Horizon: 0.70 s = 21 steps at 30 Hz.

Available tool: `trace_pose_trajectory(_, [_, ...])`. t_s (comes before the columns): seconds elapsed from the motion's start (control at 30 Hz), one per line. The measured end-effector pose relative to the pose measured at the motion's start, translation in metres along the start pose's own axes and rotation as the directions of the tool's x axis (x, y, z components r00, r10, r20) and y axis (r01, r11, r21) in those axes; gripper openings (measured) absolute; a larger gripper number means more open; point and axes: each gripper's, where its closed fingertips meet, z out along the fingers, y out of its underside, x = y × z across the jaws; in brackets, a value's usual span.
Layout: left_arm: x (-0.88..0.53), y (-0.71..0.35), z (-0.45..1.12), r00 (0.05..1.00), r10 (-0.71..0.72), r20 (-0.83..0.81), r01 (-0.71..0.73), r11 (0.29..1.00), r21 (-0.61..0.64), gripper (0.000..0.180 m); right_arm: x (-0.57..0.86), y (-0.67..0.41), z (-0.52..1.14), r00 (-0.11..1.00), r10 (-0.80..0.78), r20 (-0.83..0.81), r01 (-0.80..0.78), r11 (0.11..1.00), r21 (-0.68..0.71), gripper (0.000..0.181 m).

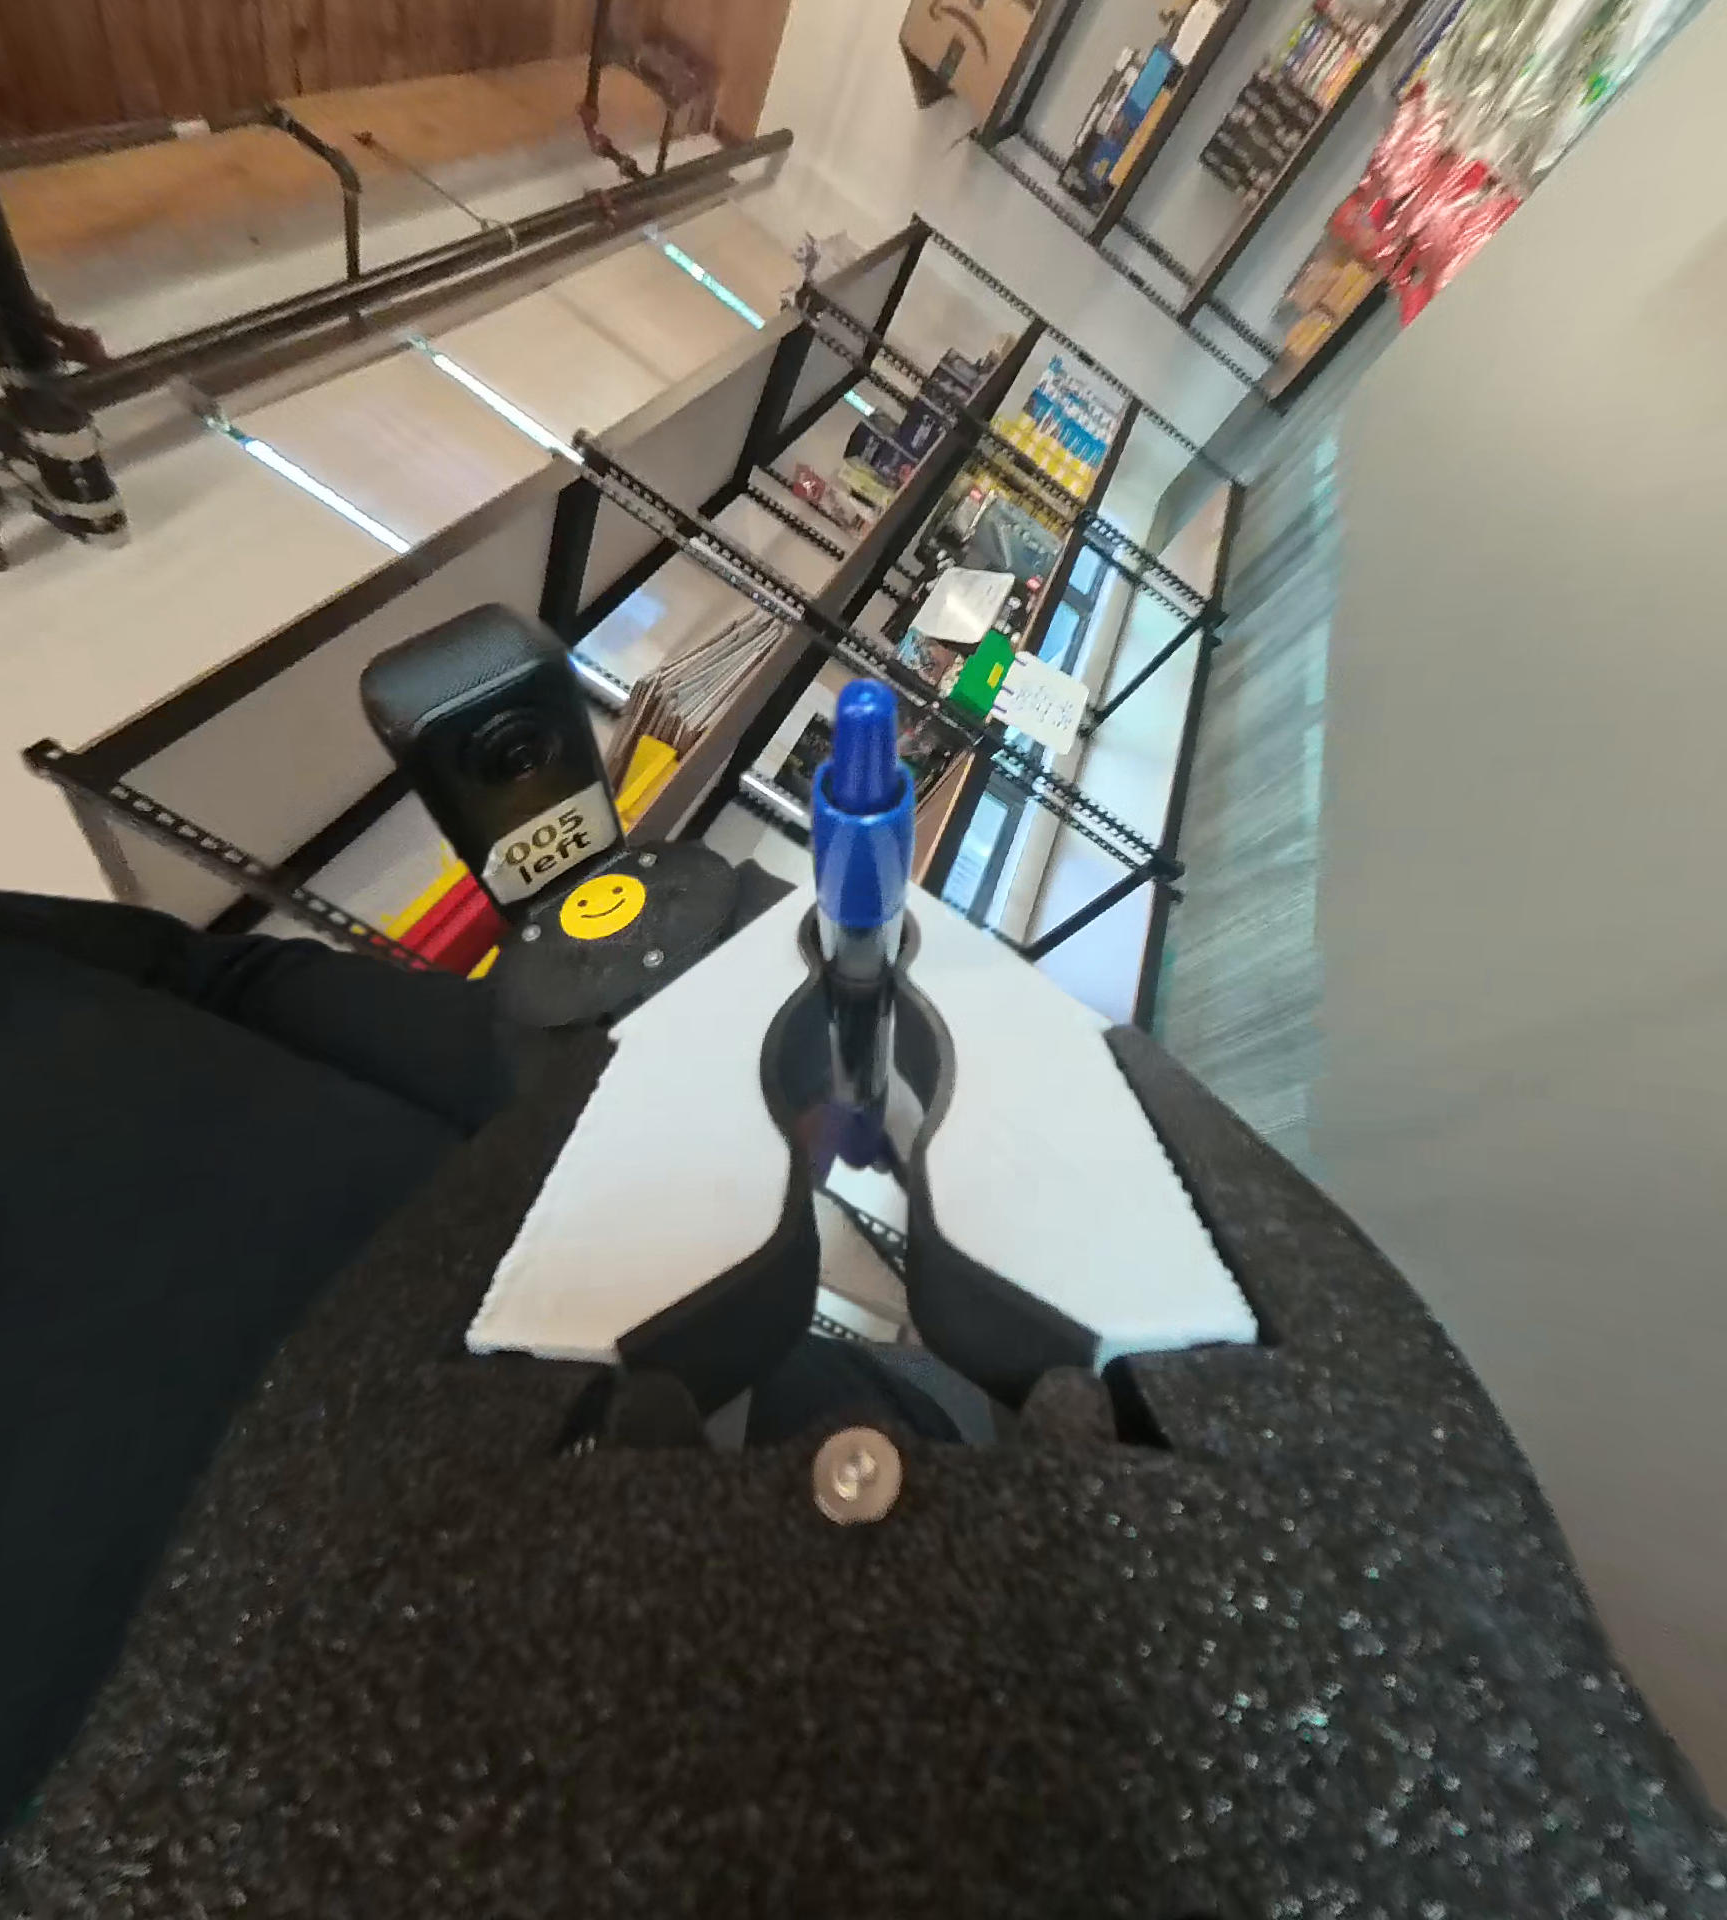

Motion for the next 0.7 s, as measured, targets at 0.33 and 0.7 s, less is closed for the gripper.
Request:
trace_pose_trajectory(0.33, [-0.012, -0.022, 0.031, 0.957, 0.082, -0.278, -0.086, 0.996, -0.002, 0.005, 0.034, -0.014, -0.037, 0.975, 0.07, -0.209, -0.034, 0.985, 0.17, 0.002])
trace_pose_trajectory(0.7, [-0.035, -0.019, 0.001, 0.813, 0.193, -0.549, -0.216, 0.976, 0.022, 0.008, 0.048, -0.016, 0.003, 0.896, 0.109, -0.431, 0.01, 0.965, 0.264, 0.003])
